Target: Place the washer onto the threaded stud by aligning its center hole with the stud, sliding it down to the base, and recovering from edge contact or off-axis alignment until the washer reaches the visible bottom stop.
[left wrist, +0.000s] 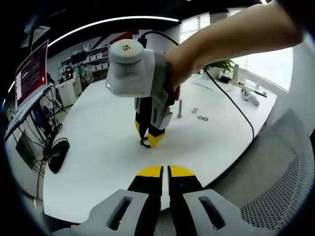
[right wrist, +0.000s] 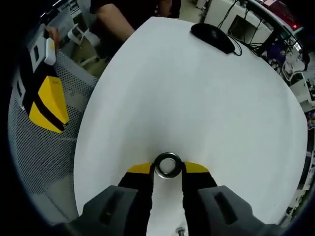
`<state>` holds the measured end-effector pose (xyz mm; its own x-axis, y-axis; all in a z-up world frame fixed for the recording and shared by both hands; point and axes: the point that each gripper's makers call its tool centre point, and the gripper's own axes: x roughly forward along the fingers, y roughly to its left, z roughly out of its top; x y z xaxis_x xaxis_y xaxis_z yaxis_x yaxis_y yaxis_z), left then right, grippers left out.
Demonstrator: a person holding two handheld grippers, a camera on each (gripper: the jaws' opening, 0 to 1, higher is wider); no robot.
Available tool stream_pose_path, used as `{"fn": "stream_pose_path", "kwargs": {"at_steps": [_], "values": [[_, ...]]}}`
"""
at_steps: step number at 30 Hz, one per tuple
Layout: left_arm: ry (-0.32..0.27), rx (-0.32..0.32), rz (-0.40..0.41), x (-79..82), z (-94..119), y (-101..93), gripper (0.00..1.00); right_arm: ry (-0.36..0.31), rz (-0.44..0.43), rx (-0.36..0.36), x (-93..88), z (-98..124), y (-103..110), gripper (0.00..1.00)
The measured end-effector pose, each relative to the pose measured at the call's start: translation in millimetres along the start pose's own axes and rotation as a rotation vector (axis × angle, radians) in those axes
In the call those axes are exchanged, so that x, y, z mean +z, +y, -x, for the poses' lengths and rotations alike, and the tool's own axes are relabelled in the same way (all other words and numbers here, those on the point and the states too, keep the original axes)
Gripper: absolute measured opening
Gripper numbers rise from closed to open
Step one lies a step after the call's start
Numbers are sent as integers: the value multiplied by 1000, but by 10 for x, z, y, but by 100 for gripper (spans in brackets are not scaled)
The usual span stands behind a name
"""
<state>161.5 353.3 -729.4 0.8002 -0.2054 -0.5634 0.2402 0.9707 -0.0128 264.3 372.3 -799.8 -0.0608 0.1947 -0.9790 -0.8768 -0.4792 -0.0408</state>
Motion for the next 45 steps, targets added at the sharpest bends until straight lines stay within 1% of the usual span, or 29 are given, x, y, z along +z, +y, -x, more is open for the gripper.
{"fn": "stream_pose_path", "kwargs": {"at_steps": [2,5,8,10,14,21,31,34,36,40,45], "values": [[-1,0,1,1,0,-1,1,-1,-11,8,-25,28,14,23],[1,0,0,-1,-1,-2,1,-7,-21,1,-37,93,-19,23],[0,0,1,1,-2,0,1,-27,-72,26,-46,169,-10,23],[-2,0,2,3,-2,3,1,-35,-81,34,-56,219,5,23],[3,-1,0,-3,-3,3,1,-41,-81,31,-107,318,2,23],[2,0,1,-2,-1,6,1,-62,-130,28,-203,512,8,23],[0,4,4,2,0,9,1,-79,-119,-5,-238,792,-45,23],[-2,5,5,5,1,9,1,-80,-107,-22,-257,877,-85,23],[-5,6,6,9,3,9,1,-78,-116,-36,-278,925,-131,23],[-9,8,9,16,3,16,1,-75,-130,-55,-327,997,-214,23],[-10,8,10,16,4,17,1,-44,-132,-82,-421,1014,-296,23]]}}
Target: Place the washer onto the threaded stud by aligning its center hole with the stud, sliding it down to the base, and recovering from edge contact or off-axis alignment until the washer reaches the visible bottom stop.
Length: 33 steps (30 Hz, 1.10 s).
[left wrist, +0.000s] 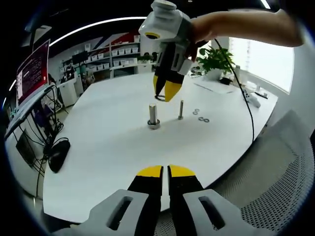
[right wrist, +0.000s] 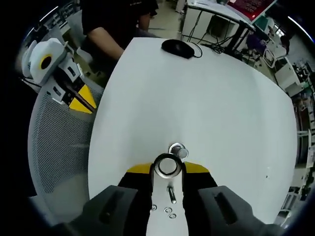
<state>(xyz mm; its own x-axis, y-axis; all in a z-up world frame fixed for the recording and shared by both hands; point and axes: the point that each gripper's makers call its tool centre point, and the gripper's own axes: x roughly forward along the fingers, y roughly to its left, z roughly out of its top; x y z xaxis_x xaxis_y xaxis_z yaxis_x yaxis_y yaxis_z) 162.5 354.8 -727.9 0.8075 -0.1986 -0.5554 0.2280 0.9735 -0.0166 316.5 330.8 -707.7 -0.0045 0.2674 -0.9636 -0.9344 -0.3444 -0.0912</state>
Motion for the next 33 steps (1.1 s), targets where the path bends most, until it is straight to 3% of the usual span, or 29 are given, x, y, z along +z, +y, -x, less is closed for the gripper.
{"fn": "stream_pose_path", "kwargs": {"at_steps": [12,33], "values": [[-12,8,8,17,6,14,1,13,13,-24,62,-145,-141,23],[-20,1,10,22,9,7,1,77,18,30,65,-381,-187,23]]}}
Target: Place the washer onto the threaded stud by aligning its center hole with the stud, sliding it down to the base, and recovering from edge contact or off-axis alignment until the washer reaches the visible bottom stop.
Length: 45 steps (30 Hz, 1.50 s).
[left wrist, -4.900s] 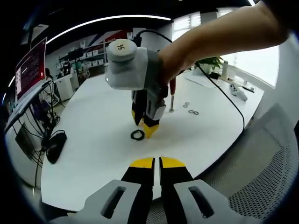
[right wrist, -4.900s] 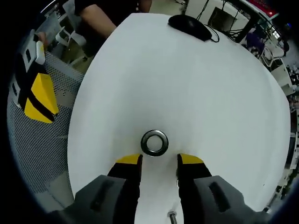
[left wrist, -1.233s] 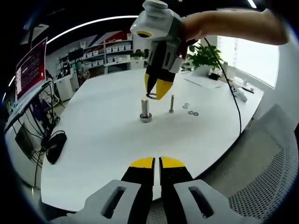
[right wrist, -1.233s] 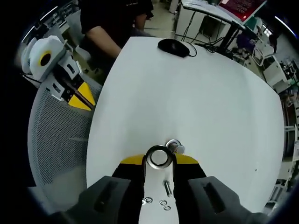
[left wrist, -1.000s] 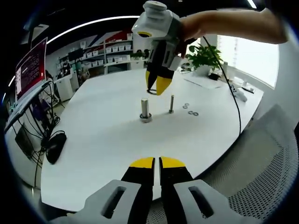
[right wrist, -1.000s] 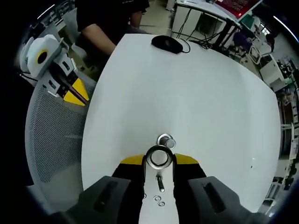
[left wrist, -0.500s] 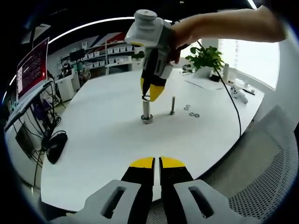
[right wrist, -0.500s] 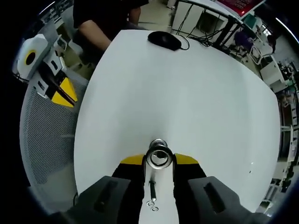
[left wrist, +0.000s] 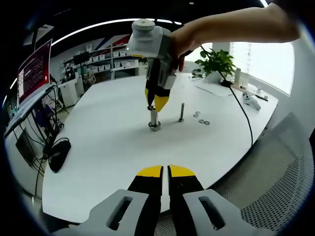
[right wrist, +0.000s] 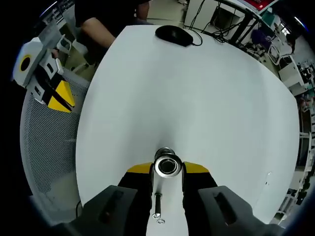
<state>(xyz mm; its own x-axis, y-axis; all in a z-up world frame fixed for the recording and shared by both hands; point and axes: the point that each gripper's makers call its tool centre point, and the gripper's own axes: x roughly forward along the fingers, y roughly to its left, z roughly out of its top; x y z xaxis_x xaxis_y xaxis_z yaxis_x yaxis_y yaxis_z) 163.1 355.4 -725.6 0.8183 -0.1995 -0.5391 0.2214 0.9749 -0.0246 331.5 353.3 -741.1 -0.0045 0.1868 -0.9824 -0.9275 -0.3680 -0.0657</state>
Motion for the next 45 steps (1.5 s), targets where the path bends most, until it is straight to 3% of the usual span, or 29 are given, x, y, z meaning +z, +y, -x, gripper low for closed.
{"fn": "stream_pose_path", "kwargs": {"at_steps": [30,38,45], "values": [[10,-11,-1,-23,-6,-9,1,63,-6,42,-114,-423,47,23],[15,-16,-3,-29,-8,-18,1,31,-18,37,-101,-411,40,25],[19,-17,-5,-33,-11,-21,1,-47,-32,-28,-58,-199,-39,38]]}}
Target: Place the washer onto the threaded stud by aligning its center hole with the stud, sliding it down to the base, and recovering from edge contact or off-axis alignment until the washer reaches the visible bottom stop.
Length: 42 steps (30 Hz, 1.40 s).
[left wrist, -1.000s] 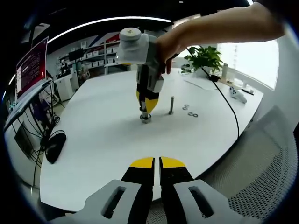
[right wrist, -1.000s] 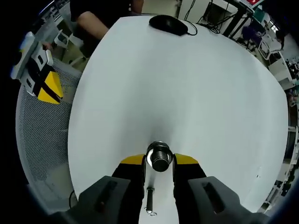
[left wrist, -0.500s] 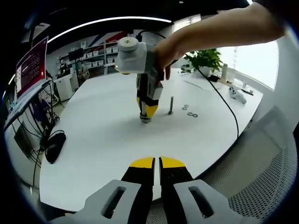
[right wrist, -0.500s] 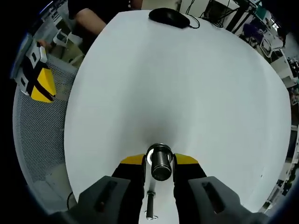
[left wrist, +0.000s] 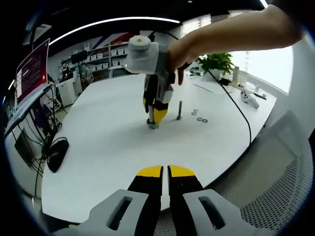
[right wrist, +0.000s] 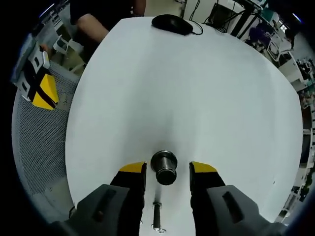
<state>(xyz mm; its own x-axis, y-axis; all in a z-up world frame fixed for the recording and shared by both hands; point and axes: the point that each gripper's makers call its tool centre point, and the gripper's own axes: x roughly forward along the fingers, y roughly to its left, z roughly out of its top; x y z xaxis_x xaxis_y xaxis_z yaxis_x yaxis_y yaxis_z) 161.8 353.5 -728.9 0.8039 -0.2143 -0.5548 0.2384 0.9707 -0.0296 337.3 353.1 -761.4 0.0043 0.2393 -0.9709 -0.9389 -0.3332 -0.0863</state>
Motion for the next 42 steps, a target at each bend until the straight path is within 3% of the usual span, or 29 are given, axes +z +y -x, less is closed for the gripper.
{"fn": "stream_pose_path", "kwargs": {"at_steps": [11,19,24,31,34,42], "values": [[27,-10,-13,-33,-11,-24,1,-204,-78,-104,84,730,59,45],[41,-14,-23,-52,-9,-38,2,-311,-135,-142,37,1190,280,47],[49,-17,-30,-63,-11,-44,2,-407,-214,-173,-56,1465,449,47],[44,-15,-26,-55,-9,-37,3,-491,-372,-231,-401,1735,618,47],[47,-21,-28,-62,-9,-45,3,-502,-387,-251,-505,1813,668,47],[48,-26,-37,-64,-7,-54,3,-579,-528,-339,-854,2044,813,46]]}}
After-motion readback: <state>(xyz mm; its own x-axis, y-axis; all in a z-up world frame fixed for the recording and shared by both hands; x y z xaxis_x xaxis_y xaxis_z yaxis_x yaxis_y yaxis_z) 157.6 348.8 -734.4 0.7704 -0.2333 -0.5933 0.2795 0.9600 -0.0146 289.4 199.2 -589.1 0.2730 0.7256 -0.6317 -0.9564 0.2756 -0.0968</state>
